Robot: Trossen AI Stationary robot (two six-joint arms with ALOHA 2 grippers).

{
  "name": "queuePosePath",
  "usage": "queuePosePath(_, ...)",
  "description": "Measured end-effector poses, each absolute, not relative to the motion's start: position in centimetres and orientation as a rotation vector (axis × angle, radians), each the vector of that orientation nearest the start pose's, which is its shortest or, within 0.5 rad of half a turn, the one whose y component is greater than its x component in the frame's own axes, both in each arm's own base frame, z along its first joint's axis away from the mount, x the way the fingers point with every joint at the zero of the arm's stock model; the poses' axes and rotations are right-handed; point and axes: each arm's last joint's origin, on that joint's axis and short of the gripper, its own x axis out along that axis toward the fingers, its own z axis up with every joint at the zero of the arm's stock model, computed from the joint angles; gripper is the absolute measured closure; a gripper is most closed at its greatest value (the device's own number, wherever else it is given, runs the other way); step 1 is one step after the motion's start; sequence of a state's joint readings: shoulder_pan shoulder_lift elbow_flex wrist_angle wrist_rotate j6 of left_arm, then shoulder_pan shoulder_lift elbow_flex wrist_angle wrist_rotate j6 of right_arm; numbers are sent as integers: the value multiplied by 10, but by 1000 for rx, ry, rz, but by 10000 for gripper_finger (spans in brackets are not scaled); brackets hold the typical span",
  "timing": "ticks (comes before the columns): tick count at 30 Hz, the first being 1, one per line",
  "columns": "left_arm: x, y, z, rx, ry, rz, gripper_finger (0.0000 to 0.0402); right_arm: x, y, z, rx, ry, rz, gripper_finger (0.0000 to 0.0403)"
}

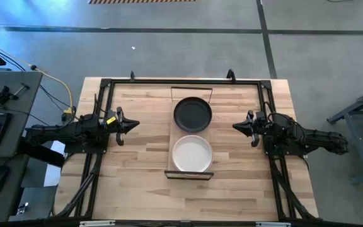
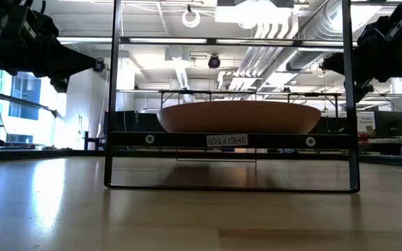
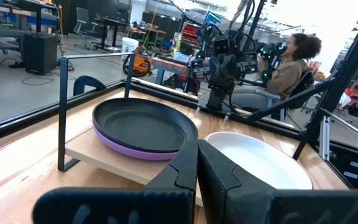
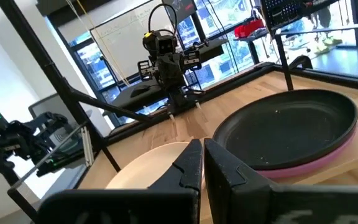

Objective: Place and stack plates onto a shelf
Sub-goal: Return to Home Position

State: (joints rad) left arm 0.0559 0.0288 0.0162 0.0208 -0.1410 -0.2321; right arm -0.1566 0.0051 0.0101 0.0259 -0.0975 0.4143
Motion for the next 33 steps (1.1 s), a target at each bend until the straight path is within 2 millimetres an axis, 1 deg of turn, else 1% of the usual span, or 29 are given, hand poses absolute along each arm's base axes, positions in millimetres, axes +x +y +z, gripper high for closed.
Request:
queuePosePath(6,98,10,169,-232,-31,195,401,96,-12,169,443,-43,-51,403)
queuePosePath(19,98,10,169,-232,-31,195,401,96,-12,169,441,-47,-50,402)
queuePosePath(23,96,9,172,-233,-67,185,401,96,-12,169,441,-48,-51,402)
queuePosePath(33,96,9,171,-233,-55,186,401,97,-12,169,442,-41,-52,402)
